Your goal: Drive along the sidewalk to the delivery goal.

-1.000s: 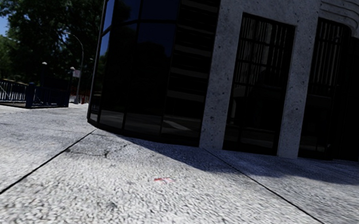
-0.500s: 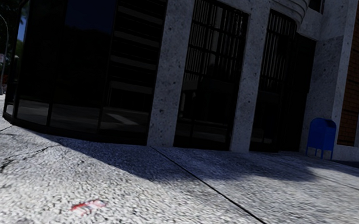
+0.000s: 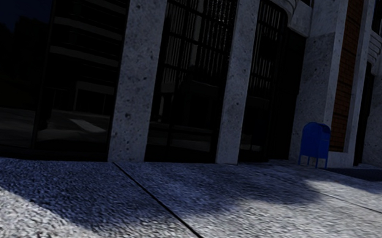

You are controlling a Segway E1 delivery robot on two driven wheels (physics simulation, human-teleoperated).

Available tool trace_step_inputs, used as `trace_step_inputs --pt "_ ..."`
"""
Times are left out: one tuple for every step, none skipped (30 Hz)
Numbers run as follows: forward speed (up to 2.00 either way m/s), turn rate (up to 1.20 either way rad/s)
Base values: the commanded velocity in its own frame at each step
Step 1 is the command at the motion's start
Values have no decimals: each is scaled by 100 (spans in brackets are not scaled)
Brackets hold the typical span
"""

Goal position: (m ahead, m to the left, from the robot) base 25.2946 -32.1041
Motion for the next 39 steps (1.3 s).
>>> trace_step_inputs --pt "171 -57" --pt "171 -57" --pt "171 -57" --pt "171 -57" --pt "171 -57" --pt "171 -57" --pt "171 -57" --pt "171 -57" --pt "171 -57" --pt "171 -57" --pt "171 -57" --pt "171 -57" --pt "171 -57" --pt "171 -57" --pt "171 -57" --pt "171 -57" --pt "172 -57" --pt "172 -57" --pt "172 -57" --pt "172 -57" --pt "172 -57" --pt "173 -57" --pt "174 -57" --pt "175 -57" --pt "175 -57" --pt "175 -57" --pt "175 -57" --pt "176 -57" --pt "176 -57" --pt "176 -57" --pt "176 -57" --pt "176 -57" --pt "176 -57" --pt "176 -57" --pt "177 -57" --pt "178 -57" --pt "178 -57" --pt "178 -57" --pt "179 -57"
